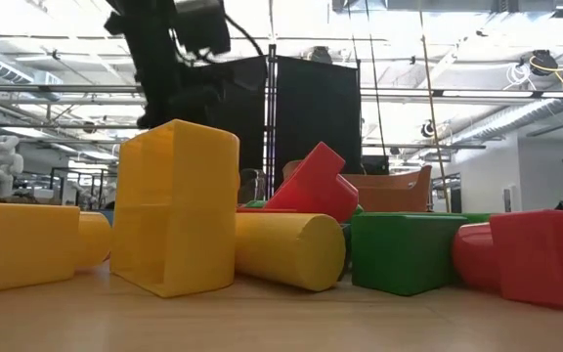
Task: Sort blocks by size
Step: Put the big green game piece into the orange bin
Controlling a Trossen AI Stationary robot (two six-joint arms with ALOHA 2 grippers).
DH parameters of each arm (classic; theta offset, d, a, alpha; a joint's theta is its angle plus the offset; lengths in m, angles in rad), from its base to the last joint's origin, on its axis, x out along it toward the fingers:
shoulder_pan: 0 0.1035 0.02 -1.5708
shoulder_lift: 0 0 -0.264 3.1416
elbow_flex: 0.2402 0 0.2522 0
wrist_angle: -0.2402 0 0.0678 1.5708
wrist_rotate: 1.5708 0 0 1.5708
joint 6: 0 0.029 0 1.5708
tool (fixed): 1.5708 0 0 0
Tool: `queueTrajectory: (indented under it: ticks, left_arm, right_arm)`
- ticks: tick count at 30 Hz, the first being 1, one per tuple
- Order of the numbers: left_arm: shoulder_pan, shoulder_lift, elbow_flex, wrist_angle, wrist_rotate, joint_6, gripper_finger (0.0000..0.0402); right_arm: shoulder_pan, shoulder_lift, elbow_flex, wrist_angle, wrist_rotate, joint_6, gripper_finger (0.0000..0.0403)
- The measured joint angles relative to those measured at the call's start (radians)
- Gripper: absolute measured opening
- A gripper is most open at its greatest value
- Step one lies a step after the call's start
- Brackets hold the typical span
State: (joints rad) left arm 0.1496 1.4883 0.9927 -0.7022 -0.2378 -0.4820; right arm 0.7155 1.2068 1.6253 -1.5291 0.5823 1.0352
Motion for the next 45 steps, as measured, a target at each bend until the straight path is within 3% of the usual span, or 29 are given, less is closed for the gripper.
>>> queueTrajectory:
  ticks: [14, 19, 22, 25, 27, 34, 42, 45]
  left_arm:
    - [-0.015, 0.171, -0.043, 0.089, 0.033, -0.01, 0.0233]
    - [-0.015, 0.214, -0.048, 0.134, 0.095, 0.024, 0.0231]
    - [-0.014, 0.233, -0.049, 0.135, 0.116, 0.024, 0.0203]
    - [-0.014, 0.248, -0.045, 0.136, 0.129, 0.026, 0.0146]
    - [-0.016, 0.251, -0.045, 0.135, 0.128, 0.024, 0.0128]
    - [-0.022, 0.223, -0.031, 0.118, 0.139, 0.016, 0.0128]
    - [-0.022, 0.127, 0.104, 0.113, 0.154, -0.033, 0.0128]
    - [-0.019, 0.096, 0.178, 0.159, 0.079, -0.006, 0.0128]
  right_arm:
    - [0.0, 0.0, 0.0, 0.01, -0.001, 0.001, 0.0265]
    - [0.0, 0.0, 0.0, 0.011, -0.001, 0.007, 0.0265]
    - [0.0, 0.0, 0.0, 0.011, 0.0, 0.017, 0.0265]
    - [0.0, 0.0, 0.0, 0.011, 0.0, 0.02, 0.0265]
    - [0.0, 0.0, 0.0, 0.011, 0.0, 0.02, 0.0265]
    - [0.0, 0.0, 0.0, 0.01, 0.001, 0.02, 0.0265]
    - [0.0, 0.0, 0.0, 0.009, 0.001, 0.016, 0.0265]
    - [0.0, 0.0, 0.0, 0.009, 0.002, 0.006, 0.0265]
